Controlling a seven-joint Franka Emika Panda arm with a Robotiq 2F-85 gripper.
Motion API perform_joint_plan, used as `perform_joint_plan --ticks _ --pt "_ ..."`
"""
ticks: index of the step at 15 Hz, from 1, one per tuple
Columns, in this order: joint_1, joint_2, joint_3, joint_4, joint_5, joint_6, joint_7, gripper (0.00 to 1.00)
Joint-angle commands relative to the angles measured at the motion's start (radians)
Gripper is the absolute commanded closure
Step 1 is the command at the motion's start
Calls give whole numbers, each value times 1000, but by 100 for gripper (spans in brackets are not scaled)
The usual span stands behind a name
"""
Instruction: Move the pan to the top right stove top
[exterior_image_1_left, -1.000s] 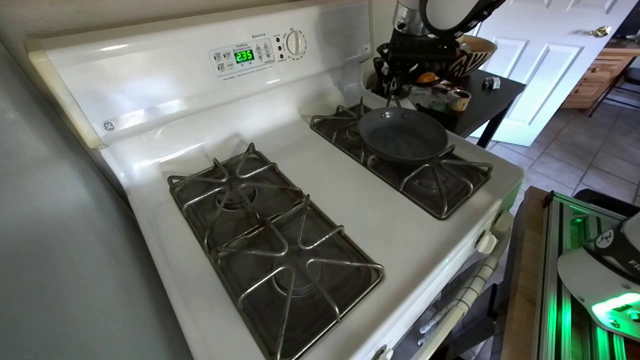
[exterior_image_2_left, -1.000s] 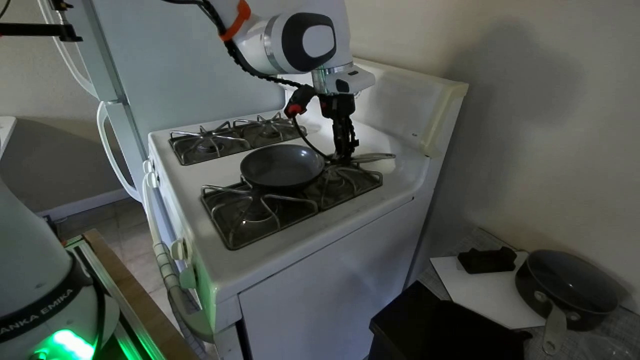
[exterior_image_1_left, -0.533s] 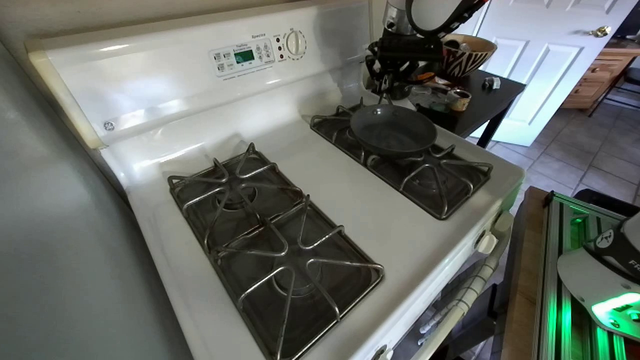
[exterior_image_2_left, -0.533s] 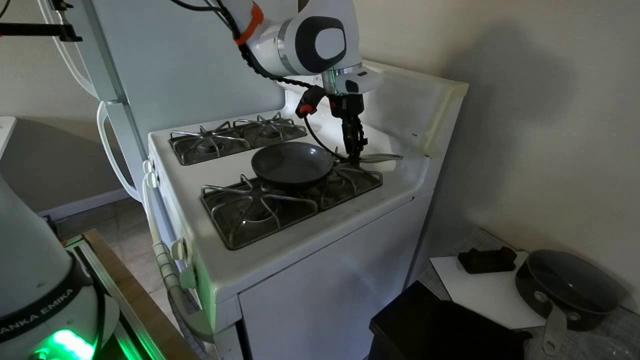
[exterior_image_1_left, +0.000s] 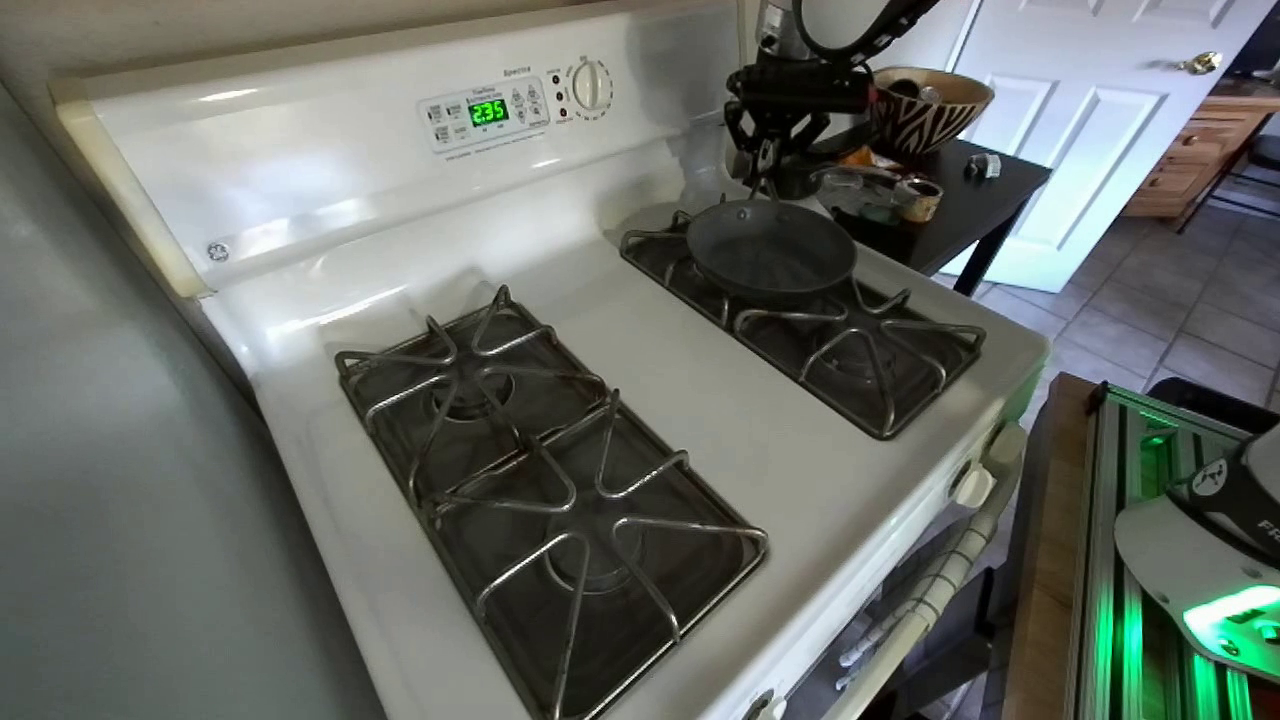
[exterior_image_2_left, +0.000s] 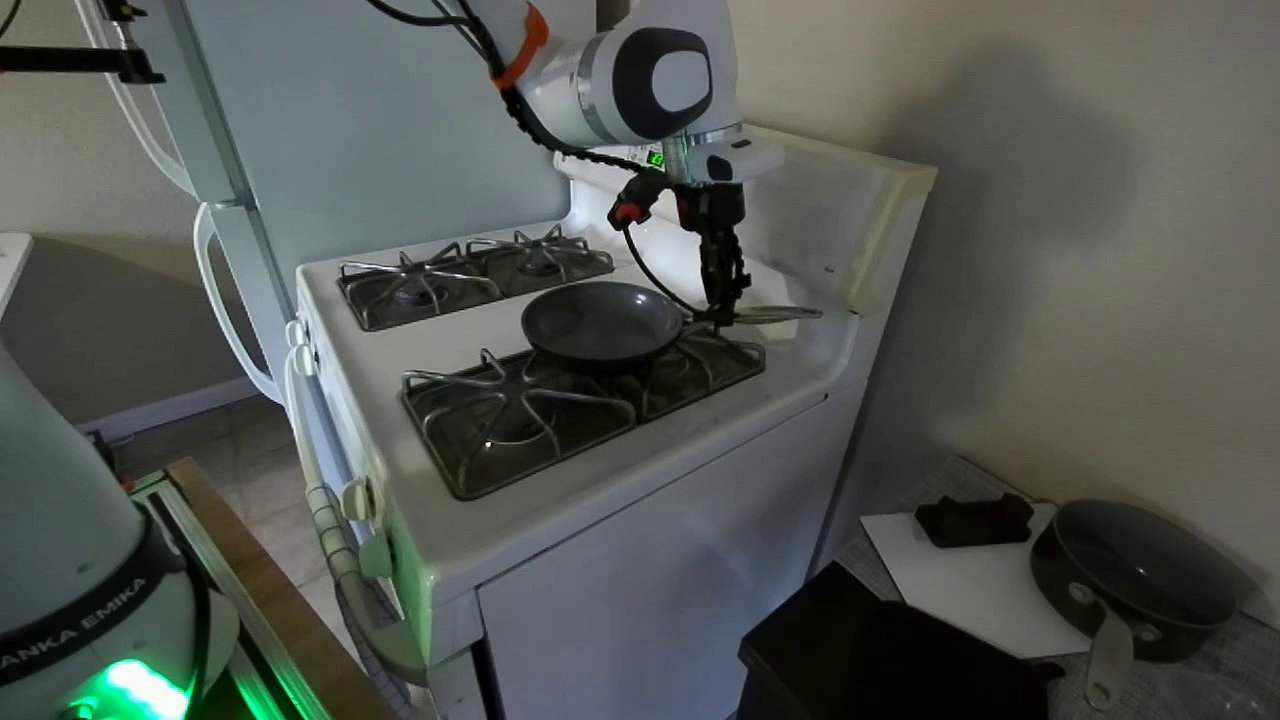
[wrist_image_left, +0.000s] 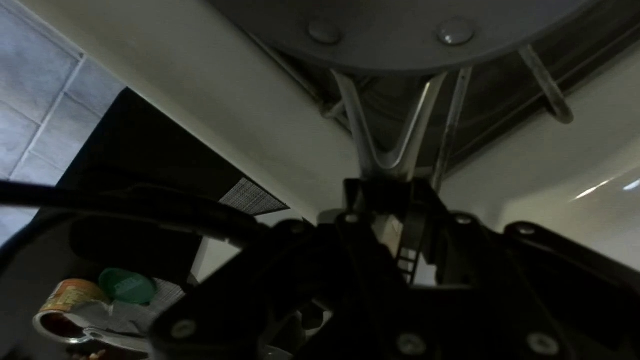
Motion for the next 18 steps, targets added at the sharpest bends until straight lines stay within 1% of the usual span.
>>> perform_joint_plan --ticks 1,13,18 --pt "30 42 -35 55 -10 -16 121 95" --pt "45 99 -62 137 38 -60 163 95" --pt "51 118 -72 165 34 -31 160 95"
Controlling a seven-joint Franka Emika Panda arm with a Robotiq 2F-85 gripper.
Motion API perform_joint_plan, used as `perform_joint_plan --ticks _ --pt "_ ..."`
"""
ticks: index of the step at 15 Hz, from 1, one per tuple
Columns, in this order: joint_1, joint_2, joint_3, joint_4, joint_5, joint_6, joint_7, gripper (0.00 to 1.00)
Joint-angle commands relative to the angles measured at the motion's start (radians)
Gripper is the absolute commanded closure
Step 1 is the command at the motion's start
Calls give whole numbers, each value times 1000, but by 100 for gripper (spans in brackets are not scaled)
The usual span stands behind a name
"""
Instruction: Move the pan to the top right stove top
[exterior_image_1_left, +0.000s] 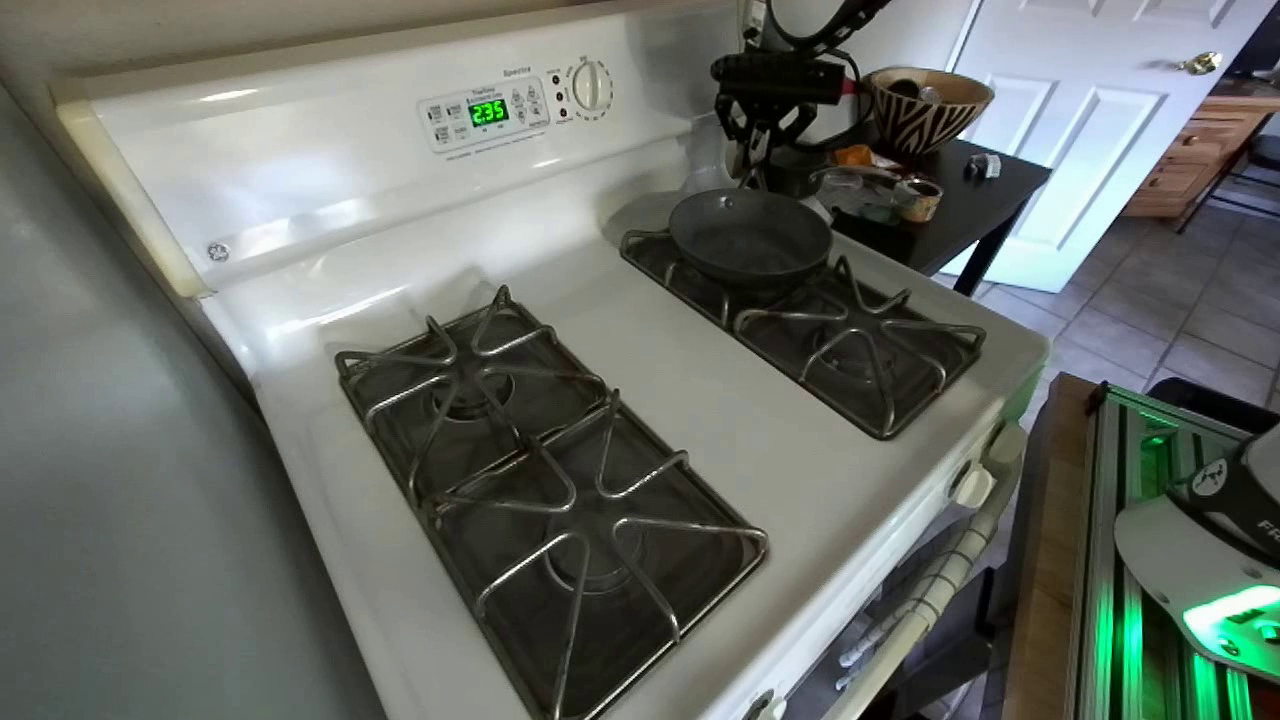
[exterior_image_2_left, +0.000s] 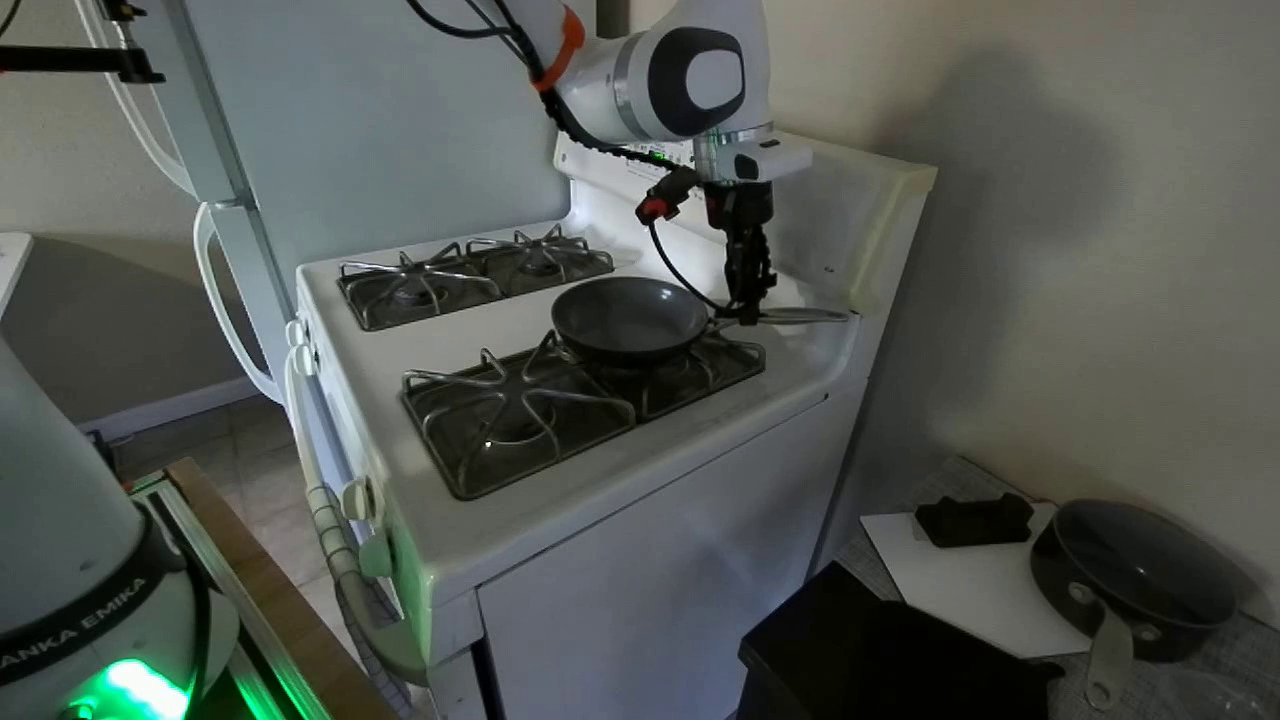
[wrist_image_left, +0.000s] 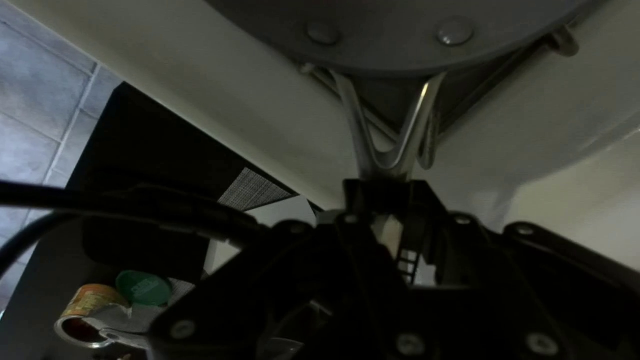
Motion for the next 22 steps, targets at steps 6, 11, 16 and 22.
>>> perform_joint_plan --ticks 6,11,16,22 --pt "27 46 -30 67 -10 26 110 95" --pt "31 64 -40 87 -14 21 114 95" --pt "35 44 -36 83 -3 23 106 40" --pt "51 -109 -2 -26 -13 16 1 0"
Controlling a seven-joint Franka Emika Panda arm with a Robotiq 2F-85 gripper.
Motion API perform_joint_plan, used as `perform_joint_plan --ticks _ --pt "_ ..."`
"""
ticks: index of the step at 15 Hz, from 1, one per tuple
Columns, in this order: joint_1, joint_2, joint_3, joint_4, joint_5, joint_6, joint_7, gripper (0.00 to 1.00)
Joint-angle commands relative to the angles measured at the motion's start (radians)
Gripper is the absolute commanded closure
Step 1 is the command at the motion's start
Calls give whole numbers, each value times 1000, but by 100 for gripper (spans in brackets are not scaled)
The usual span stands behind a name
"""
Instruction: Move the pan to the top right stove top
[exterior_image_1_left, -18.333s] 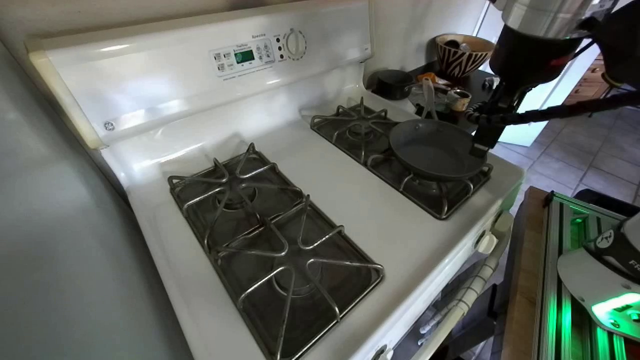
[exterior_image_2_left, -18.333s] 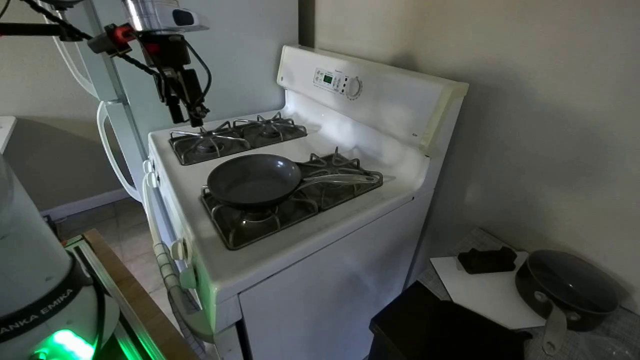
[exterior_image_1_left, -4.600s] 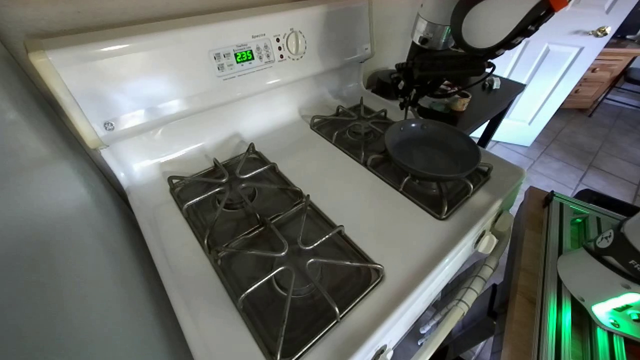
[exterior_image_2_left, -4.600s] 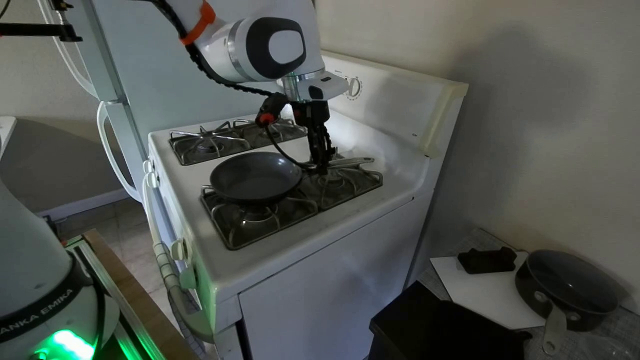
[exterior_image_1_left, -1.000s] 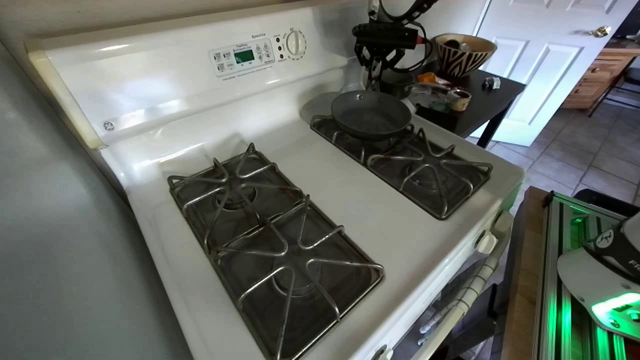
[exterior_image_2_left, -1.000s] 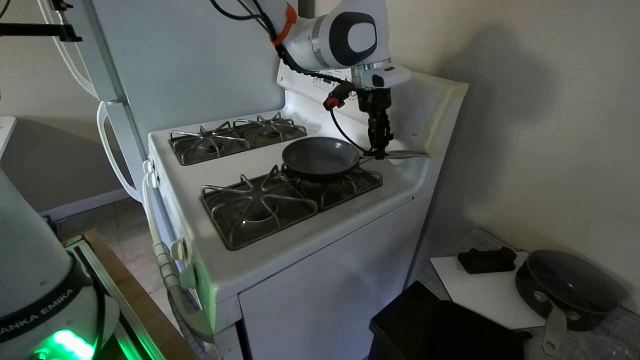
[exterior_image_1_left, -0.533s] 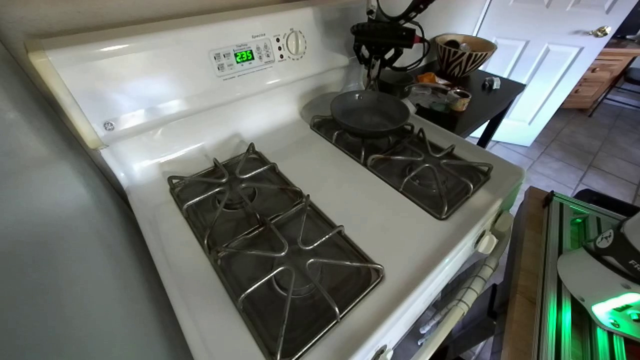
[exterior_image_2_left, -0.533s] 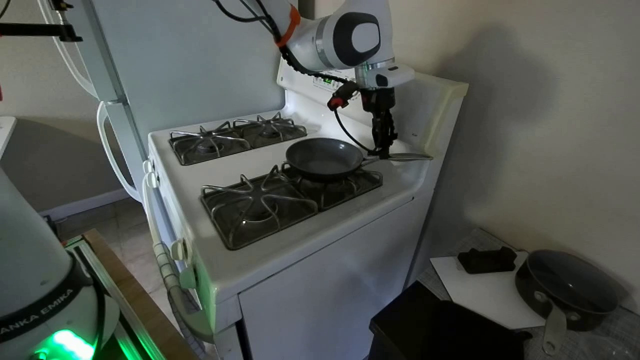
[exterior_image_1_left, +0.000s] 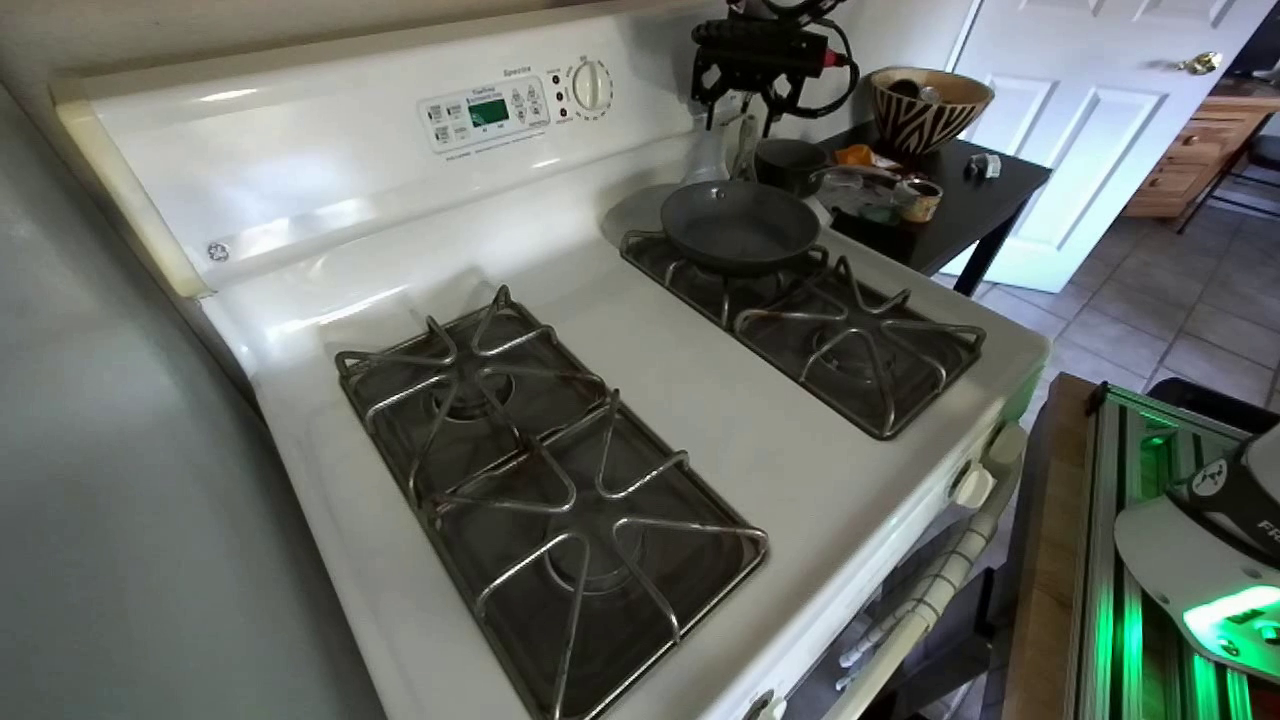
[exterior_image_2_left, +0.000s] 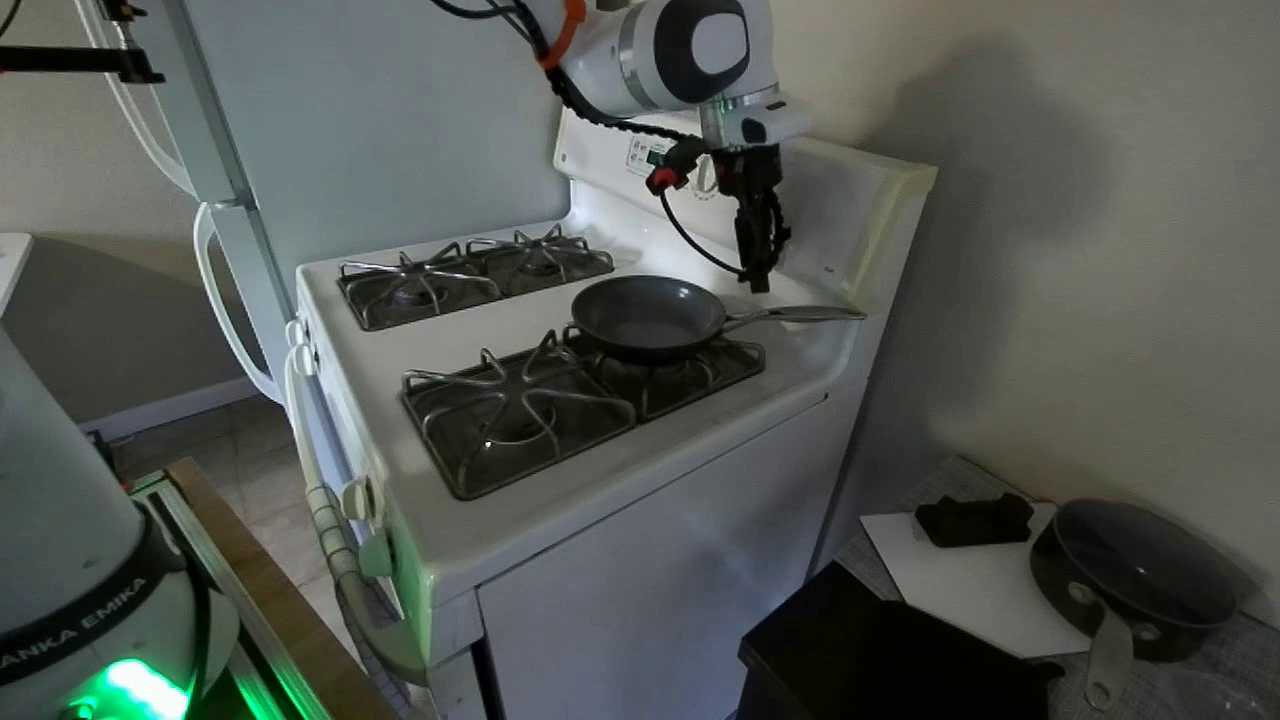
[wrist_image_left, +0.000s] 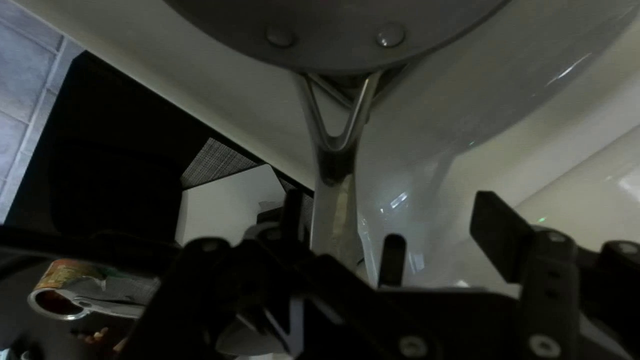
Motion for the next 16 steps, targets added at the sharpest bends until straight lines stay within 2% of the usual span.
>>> perform_joint_plan --ticks 1,6,11,14,16 --pt "15 -148 27 -137 -35 44 -62 0" --pt "-5 -328 98 -255 18 19 -360 0" --pt "-7 -440 137 -347 101 17 -661 0" --pt "-7 -468 149 -376 120 8 -772 0" --pt "-10 -475 156 -394 117 19 -799 0"
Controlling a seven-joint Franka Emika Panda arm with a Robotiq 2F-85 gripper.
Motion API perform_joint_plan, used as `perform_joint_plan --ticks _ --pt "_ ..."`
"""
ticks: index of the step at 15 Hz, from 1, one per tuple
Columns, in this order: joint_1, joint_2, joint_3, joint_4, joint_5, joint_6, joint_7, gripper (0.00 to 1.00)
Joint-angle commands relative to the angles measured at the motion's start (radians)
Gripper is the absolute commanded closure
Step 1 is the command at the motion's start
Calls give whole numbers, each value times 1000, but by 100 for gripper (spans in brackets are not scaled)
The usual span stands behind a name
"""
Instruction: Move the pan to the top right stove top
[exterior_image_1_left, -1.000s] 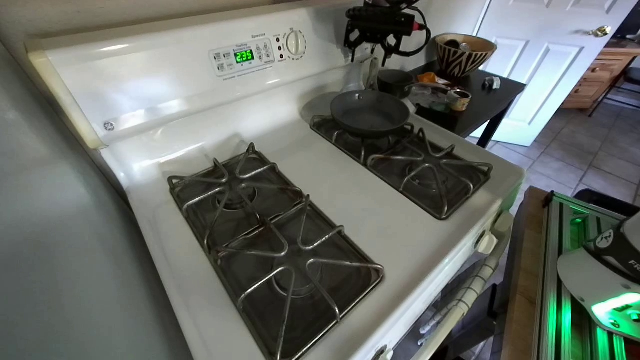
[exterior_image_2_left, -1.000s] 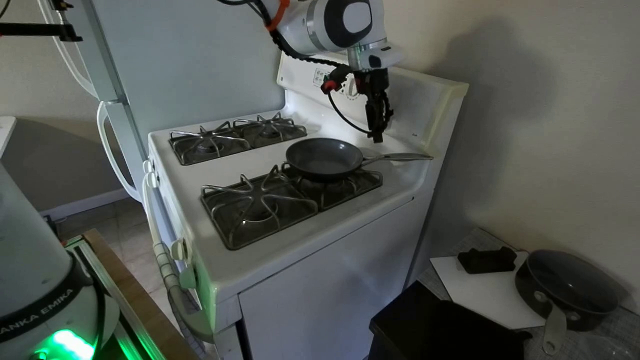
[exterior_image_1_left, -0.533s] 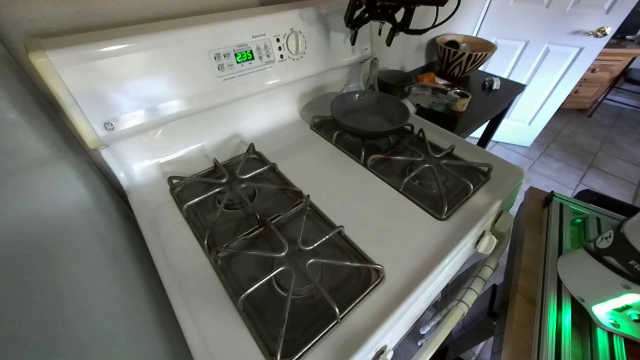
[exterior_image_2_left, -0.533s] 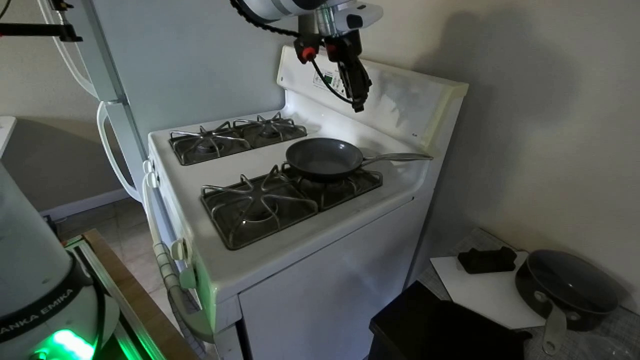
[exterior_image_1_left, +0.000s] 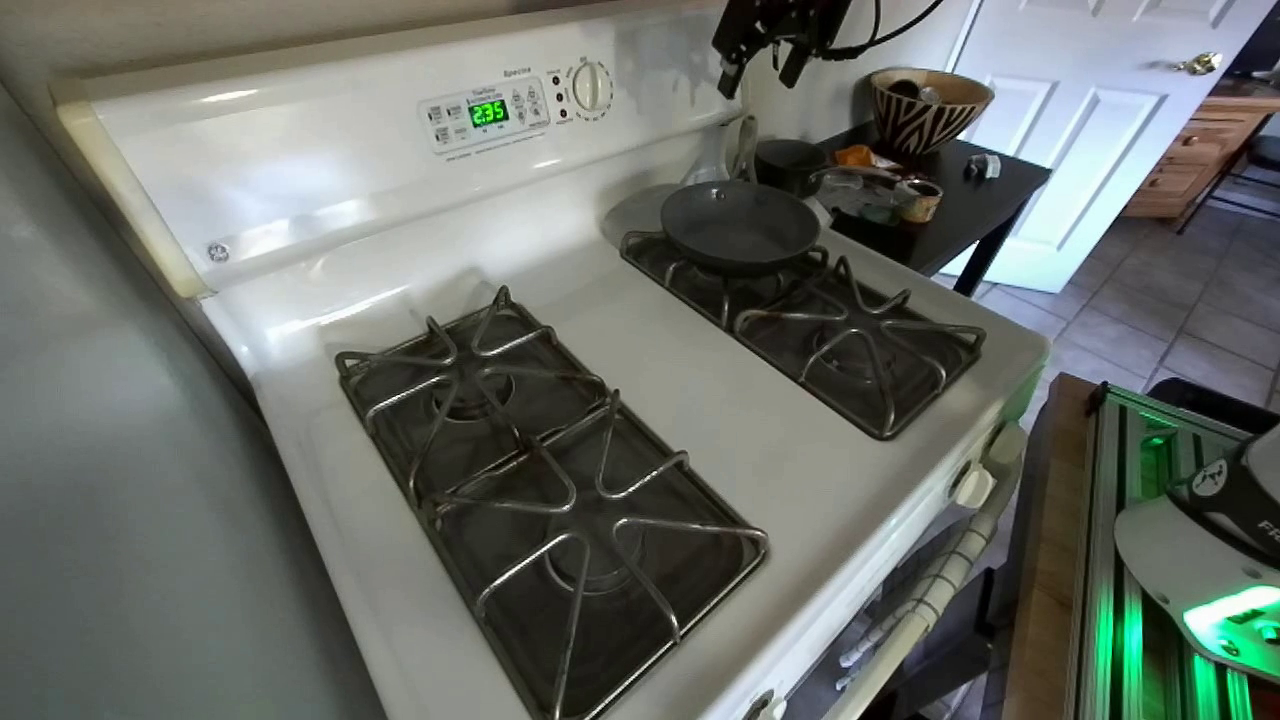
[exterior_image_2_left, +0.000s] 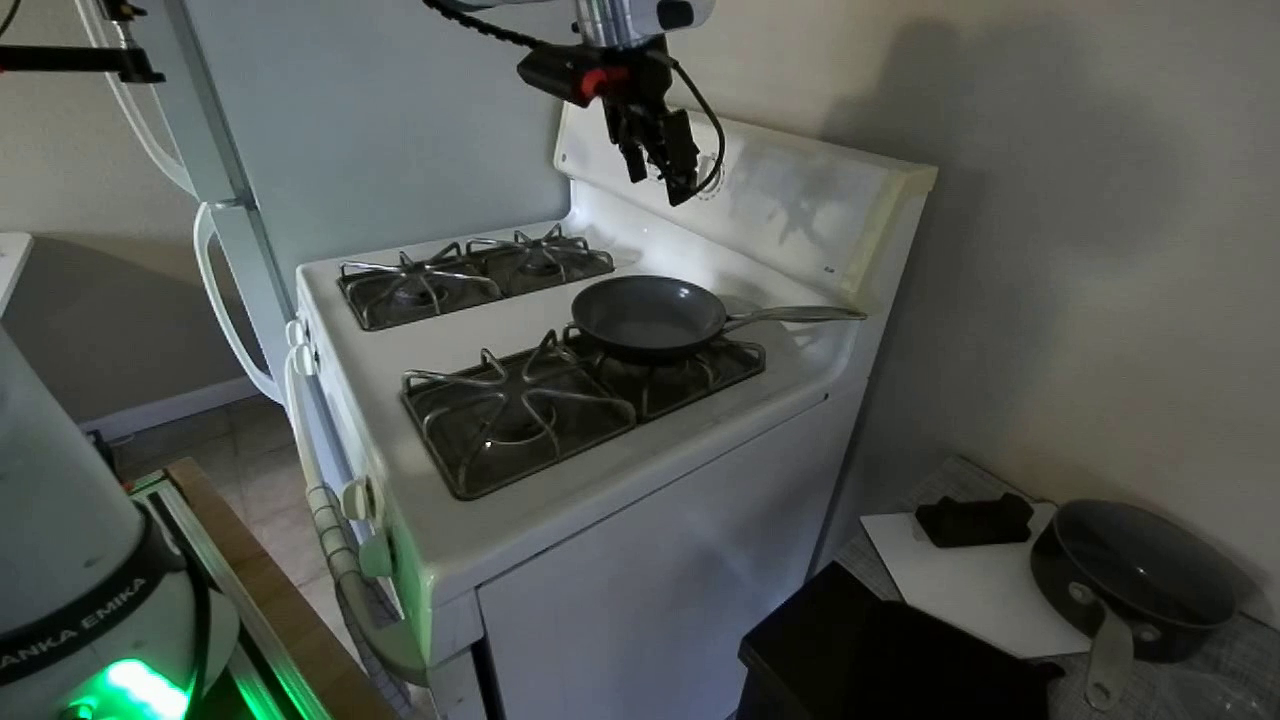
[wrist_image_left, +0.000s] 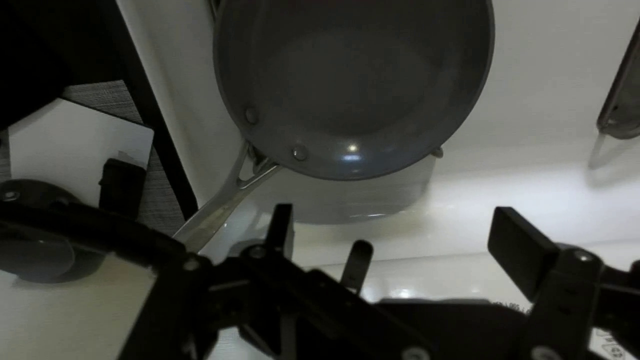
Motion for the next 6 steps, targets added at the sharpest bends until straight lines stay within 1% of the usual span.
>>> perform_joint_plan --ticks 1,6 --pt "-25 -6 26 -8 6 -2 -26 0" --pt "-25 -14 29 -23 7 -2 -50 0"
